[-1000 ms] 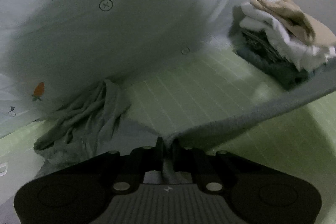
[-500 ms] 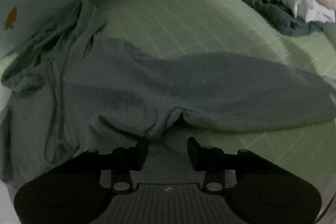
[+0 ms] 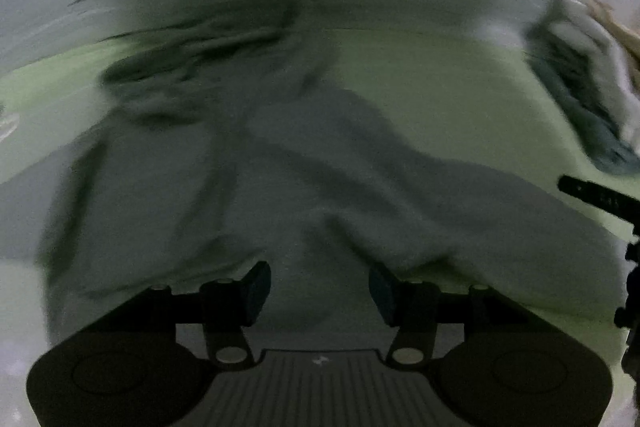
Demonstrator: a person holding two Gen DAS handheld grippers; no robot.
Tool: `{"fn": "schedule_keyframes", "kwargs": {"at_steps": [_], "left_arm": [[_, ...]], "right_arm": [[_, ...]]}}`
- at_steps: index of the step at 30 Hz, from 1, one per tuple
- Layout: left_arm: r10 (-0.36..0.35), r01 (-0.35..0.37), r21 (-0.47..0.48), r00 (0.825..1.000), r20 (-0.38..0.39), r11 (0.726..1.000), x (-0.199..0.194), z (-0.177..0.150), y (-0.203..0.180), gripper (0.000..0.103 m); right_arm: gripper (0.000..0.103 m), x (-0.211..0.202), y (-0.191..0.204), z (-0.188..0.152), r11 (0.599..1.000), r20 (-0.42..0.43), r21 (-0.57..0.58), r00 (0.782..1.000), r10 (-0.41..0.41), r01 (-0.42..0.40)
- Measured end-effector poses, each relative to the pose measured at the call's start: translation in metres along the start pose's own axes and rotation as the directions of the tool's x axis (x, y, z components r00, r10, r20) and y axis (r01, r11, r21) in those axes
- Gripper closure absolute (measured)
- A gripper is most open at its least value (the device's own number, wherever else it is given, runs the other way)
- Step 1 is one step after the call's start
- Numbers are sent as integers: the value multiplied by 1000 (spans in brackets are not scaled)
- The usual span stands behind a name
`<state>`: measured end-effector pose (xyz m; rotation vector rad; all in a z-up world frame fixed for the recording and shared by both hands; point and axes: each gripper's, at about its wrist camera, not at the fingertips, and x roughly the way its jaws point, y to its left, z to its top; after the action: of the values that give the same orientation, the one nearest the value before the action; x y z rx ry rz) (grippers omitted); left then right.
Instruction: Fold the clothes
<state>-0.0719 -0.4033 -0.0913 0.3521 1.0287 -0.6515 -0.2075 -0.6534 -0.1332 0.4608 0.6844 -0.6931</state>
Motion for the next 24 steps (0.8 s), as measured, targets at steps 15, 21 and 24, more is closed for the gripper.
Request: {"fn": "schedule_keyframes", "kwargs": {"at_steps": [15,21,24], "left_arm": [[264,-301,-279,951,-162,912,26,-40,141,33],[226,-259,-298,964,-143,919,24,-47,152,29],[239,-266,-281,962,-129,922,18,-49,151,30]], "right_arm": [[97,103,156,39,899,-190,-295,942,278,-325],[100,115,169,54,851,-173,-450,962,213,-270],[100,132,163,76,887,-151,-400,971,186,-233]]}}
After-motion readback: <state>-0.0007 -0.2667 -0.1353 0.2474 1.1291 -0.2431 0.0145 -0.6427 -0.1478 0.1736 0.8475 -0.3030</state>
